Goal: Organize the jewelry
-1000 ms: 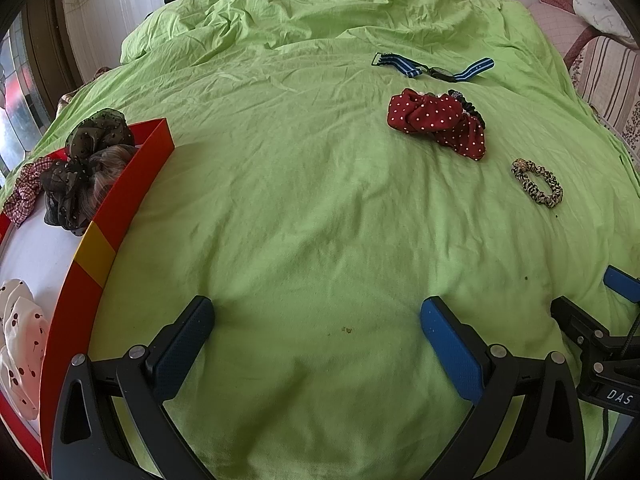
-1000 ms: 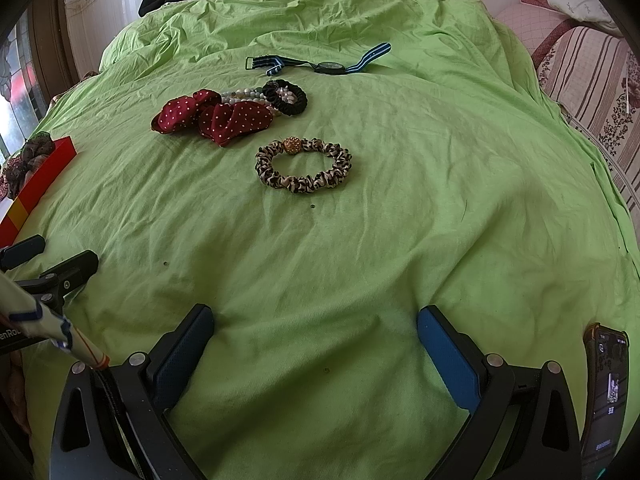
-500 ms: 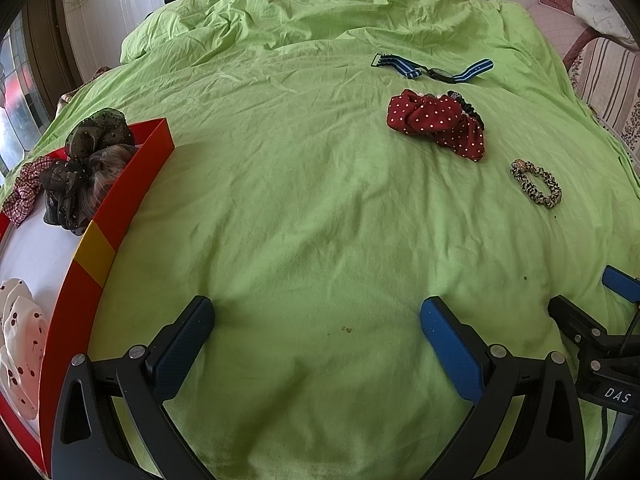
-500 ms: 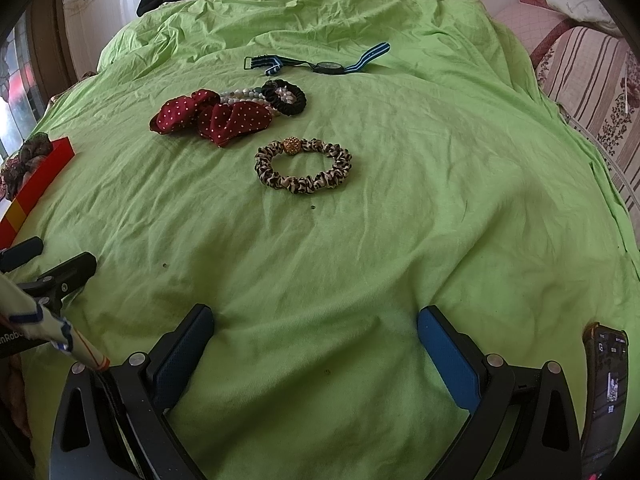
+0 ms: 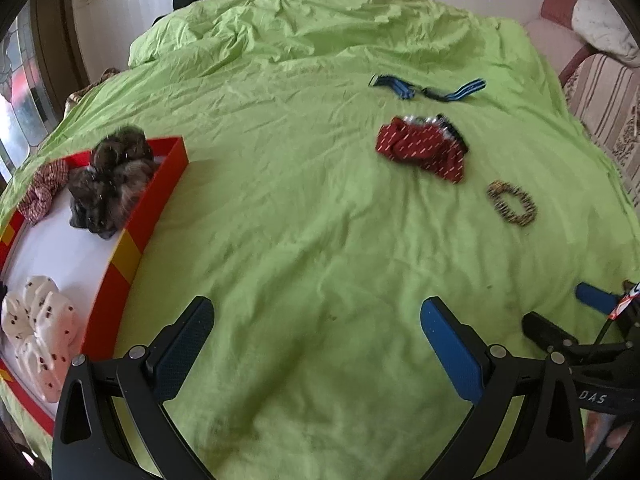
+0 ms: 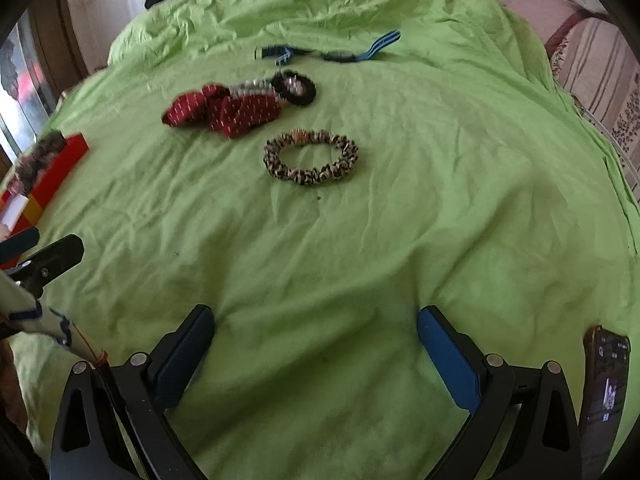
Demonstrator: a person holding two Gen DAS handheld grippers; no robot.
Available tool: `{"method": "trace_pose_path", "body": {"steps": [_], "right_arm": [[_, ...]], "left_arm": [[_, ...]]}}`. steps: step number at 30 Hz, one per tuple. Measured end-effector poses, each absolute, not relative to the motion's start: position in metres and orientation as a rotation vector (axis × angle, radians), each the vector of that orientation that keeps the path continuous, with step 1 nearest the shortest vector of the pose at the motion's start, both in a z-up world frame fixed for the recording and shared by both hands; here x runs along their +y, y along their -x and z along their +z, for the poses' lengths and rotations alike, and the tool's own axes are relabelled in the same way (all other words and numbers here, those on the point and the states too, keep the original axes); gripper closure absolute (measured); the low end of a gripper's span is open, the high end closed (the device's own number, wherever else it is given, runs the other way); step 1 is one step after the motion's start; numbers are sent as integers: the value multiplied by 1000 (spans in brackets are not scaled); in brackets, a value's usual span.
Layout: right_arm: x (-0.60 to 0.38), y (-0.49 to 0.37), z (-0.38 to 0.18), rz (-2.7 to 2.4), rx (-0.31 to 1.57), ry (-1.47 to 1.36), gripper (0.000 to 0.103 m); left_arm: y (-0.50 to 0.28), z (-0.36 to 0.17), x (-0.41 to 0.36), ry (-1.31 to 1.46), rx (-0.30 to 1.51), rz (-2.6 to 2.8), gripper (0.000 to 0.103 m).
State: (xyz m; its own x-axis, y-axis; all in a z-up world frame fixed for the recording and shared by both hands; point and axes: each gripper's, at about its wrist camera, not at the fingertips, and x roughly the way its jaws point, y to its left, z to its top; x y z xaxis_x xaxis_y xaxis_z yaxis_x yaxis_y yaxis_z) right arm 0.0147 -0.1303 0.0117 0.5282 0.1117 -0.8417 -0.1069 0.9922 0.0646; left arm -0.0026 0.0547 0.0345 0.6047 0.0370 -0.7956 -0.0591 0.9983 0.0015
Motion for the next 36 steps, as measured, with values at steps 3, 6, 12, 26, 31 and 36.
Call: {"method": "trace_pose_path", "body": {"steps": [3, 6, 12, 26, 31, 36], "right_arm": [[-138, -3, 21, 102, 929, -45, 2], [-145, 3, 31, 34, 853, -62, 1], [-155, 7, 40, 38, 780, -117, 1], [-148, 15, 58, 65, 689, -104, 6], [-146, 19, 64, 60, 678, -75, 6], [-151, 19, 64, 36, 692, -88, 9]], "left_arm": [[2, 45, 49, 0, 898, 50, 0], [0, 52, 47, -4, 887, 47, 0], [-4, 58, 44, -41, 883, 90, 0], [1, 74, 24, -165, 872, 139, 0], [5, 83, 20, -179, 857, 122, 4], [5, 87, 19, -182, 863, 99, 18]]}}
